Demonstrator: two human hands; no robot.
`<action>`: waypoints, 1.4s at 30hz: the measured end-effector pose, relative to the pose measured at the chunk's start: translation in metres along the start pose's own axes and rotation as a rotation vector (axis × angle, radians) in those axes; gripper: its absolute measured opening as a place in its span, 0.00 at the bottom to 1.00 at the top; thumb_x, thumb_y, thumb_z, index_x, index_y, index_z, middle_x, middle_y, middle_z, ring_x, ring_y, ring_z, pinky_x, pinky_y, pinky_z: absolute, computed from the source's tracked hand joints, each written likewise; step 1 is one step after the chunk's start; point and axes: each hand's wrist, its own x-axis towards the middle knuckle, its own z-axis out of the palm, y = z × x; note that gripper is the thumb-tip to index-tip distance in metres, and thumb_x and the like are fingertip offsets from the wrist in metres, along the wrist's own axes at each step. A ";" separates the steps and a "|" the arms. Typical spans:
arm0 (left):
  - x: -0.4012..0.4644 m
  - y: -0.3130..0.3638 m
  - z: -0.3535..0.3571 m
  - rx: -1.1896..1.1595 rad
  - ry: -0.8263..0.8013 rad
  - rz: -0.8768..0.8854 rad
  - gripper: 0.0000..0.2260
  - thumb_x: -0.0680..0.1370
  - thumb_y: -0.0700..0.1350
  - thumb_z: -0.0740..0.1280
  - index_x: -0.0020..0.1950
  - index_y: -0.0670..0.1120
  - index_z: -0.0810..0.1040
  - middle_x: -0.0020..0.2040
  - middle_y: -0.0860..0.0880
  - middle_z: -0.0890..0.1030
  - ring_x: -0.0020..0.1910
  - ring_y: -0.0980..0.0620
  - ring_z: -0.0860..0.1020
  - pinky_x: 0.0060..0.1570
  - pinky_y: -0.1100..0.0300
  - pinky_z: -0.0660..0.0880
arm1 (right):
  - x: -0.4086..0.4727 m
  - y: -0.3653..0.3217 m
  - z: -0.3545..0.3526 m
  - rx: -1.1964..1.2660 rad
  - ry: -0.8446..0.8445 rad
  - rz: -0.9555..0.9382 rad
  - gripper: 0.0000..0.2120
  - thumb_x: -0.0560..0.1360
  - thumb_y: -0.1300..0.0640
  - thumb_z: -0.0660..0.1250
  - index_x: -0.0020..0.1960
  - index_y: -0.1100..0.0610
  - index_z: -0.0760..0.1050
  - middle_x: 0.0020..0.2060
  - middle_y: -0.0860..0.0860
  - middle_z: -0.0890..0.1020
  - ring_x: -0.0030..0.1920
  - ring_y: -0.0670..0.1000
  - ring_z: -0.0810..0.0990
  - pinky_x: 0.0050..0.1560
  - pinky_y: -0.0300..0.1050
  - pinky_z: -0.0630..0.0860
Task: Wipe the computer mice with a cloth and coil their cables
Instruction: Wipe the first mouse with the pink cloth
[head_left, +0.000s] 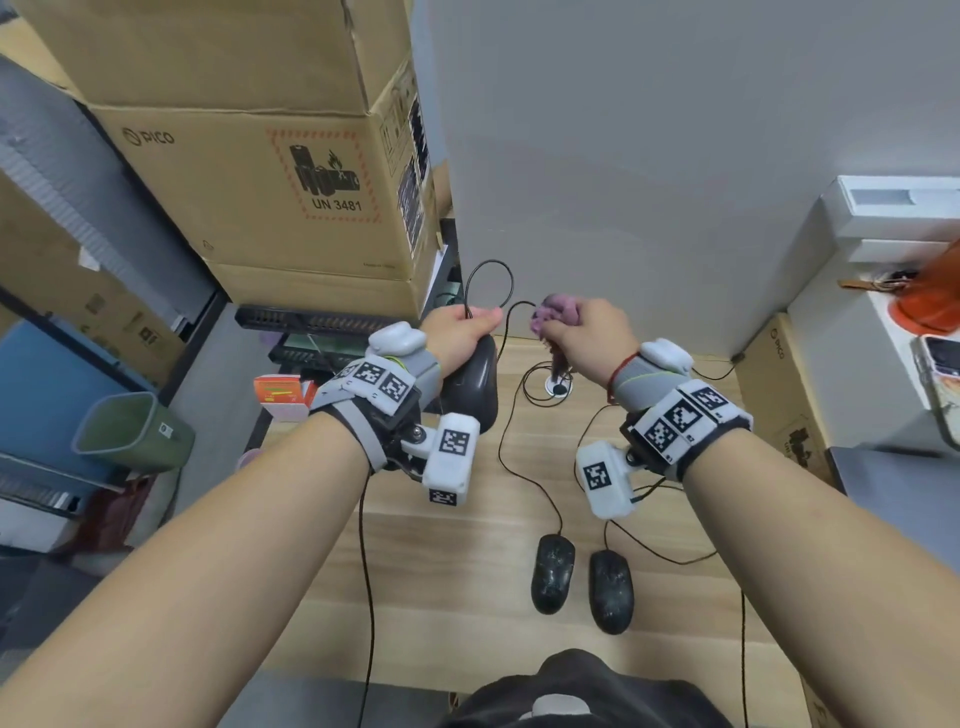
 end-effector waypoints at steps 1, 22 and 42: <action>-0.001 -0.001 0.003 -0.006 0.003 0.003 0.12 0.78 0.53 0.70 0.57 0.47 0.82 0.48 0.50 0.83 0.50 0.52 0.80 0.55 0.59 0.75 | 0.000 -0.004 0.000 0.041 -0.009 -0.014 0.07 0.74 0.55 0.67 0.47 0.56 0.81 0.37 0.54 0.84 0.46 0.57 0.83 0.51 0.50 0.77; -0.005 0.005 0.011 -0.003 0.009 -0.123 0.11 0.77 0.51 0.69 0.43 0.44 0.82 0.37 0.46 0.79 0.36 0.47 0.77 0.34 0.61 0.71 | -0.012 -0.010 0.005 -0.150 -0.212 -0.193 0.04 0.75 0.55 0.69 0.46 0.56 0.79 0.34 0.50 0.81 0.40 0.54 0.80 0.40 0.42 0.71; 0.014 0.012 -0.058 -0.148 0.231 -0.226 0.12 0.78 0.48 0.65 0.34 0.49 0.74 0.34 0.46 0.75 0.33 0.46 0.74 0.37 0.59 0.71 | -0.009 0.079 -0.005 -0.163 -0.045 0.240 0.08 0.73 0.54 0.69 0.49 0.54 0.82 0.37 0.49 0.82 0.43 0.53 0.81 0.40 0.39 0.71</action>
